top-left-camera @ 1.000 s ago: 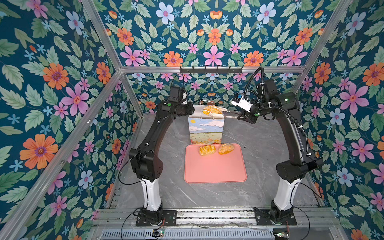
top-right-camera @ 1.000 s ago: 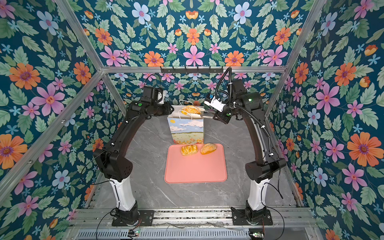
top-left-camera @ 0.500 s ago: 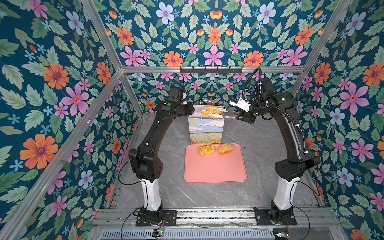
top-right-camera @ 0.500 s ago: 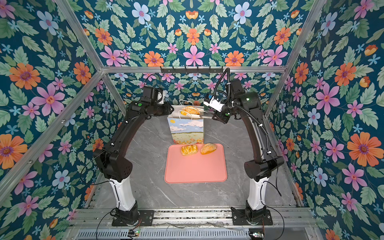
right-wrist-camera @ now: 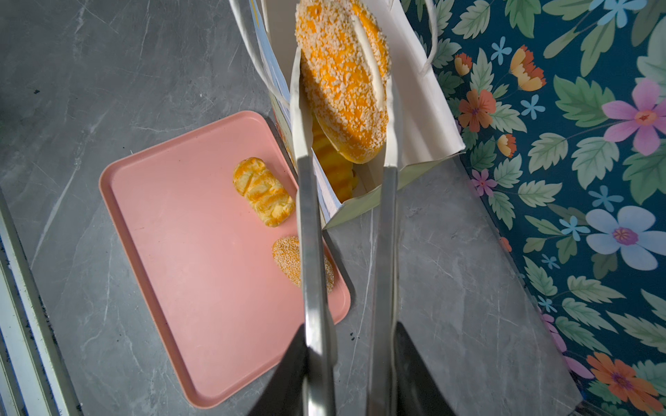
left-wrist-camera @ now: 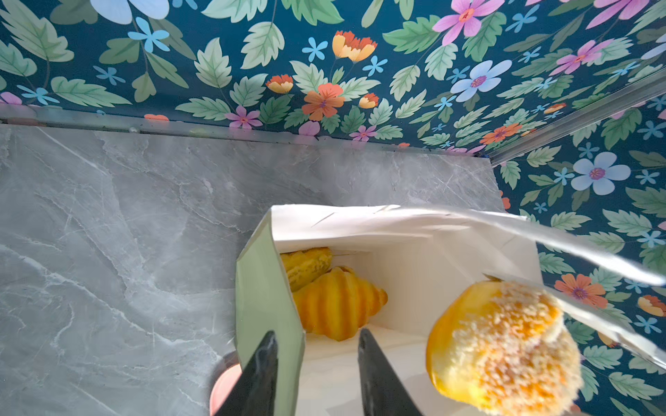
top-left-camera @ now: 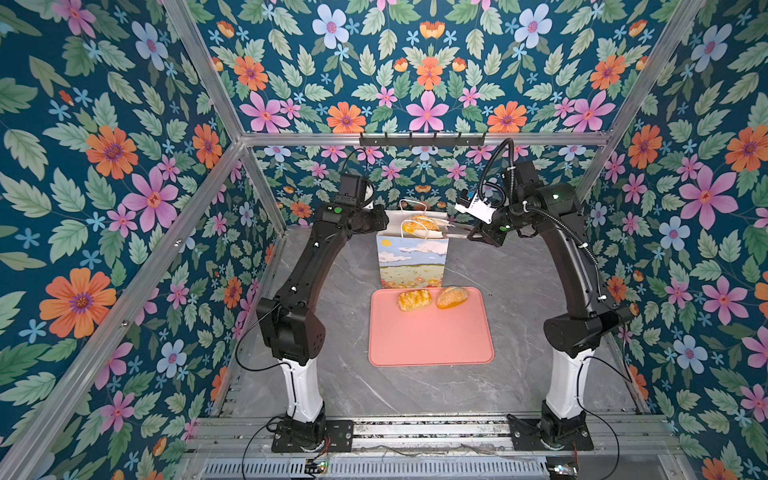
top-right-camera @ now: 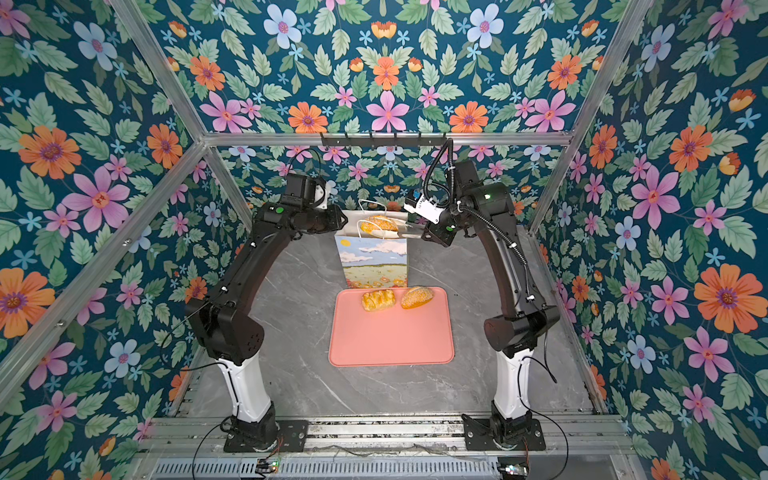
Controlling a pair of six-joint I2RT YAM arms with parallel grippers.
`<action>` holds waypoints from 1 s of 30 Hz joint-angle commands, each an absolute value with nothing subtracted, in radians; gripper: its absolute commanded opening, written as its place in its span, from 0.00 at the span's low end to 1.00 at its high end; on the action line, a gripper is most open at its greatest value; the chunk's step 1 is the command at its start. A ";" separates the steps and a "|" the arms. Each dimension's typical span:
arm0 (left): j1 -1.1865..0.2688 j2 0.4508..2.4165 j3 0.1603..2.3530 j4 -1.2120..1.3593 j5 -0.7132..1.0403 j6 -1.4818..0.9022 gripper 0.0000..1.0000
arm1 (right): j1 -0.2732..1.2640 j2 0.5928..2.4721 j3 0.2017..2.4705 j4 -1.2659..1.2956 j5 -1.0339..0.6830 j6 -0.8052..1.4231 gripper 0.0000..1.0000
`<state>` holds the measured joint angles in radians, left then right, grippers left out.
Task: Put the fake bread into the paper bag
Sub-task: 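Move the sesame roll in the tongs over the bag opening, then open the tongs with the right gripper to drop the roll into the bag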
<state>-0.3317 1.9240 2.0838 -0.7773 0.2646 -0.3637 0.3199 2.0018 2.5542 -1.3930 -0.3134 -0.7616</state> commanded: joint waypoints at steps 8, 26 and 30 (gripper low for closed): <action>-0.334 1.921 2.083 -0.751 0.279 -0.371 0.39 | 0.325 2.026 2.560 -1.371 -0.328 -0.762 0.34; -0.335 1.919 2.079 -0.755 0.273 -0.367 0.39 | 0.342 2.011 2.571 -1.355 -0.321 -0.753 0.43; -0.335 1.919 2.077 -0.754 0.275 -0.367 0.39 | 0.343 1.997 2.569 -1.356 -0.331 -0.751 0.44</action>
